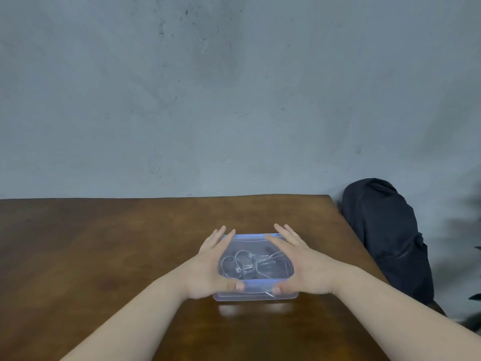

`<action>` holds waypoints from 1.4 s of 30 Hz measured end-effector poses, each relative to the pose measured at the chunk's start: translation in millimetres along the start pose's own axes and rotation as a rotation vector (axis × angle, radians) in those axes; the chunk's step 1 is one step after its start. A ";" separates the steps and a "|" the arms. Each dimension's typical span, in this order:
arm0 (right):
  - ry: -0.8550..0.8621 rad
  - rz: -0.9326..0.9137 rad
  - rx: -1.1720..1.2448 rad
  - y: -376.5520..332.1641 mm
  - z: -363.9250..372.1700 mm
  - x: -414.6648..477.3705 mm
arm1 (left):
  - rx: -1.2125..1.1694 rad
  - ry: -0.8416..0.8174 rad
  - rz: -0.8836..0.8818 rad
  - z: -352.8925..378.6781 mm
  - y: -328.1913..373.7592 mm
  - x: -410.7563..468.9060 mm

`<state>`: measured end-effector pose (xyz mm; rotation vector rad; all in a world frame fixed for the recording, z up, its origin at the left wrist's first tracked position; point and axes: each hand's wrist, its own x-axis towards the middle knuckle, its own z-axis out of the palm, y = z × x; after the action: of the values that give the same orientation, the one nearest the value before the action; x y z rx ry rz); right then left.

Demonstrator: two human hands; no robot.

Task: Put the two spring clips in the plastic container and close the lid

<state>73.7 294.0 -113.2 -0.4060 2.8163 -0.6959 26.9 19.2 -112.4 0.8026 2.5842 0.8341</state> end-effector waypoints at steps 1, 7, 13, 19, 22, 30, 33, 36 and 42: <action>0.021 -0.009 0.071 4.6 -0.1 -2.6 | -0.050 0.027 -0.005 -1.8 -1.3 -0.2; 0.250 0.025 0.353 10.3 -6.8 -11.7 | -0.419 0.270 -0.021 -9.3 -1.3 3.9; 0.459 0.037 1.018 -18.6 -48.6 6.0 | -0.923 0.397 -0.009 -39.2 36.0 19.9; 0.330 -0.184 1.320 -60.3 -106.5 -0.2 | -1.255 0.212 0.166 -90.2 88.3 21.2; 0.305 -0.268 1.356 -77.0 -136.0 -3.9 | -1.258 0.104 0.242 -120.0 113.6 17.5; 0.100 -0.527 1.422 -128.0 -223.2 -23.5 | -1.300 -0.152 0.426 -184.5 174.1 14.4; 0.072 -0.585 1.399 -145.2 -249.0 -31.5 | -1.264 -0.207 0.493 -203.6 198.4 13.5; 0.075 -0.620 1.406 -160.0 -267.4 -38.2 | -1.232 -0.270 0.552 -220.3 219.8 11.9; 0.046 -0.632 1.410 -164.8 -273.6 -42.2 | -1.222 -0.428 0.672 -237.5 234.7 8.9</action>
<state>75.2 282.6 208.8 -0.8971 1.4885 -2.4315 12.4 78.5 216.0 1.1776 1.0154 1.8398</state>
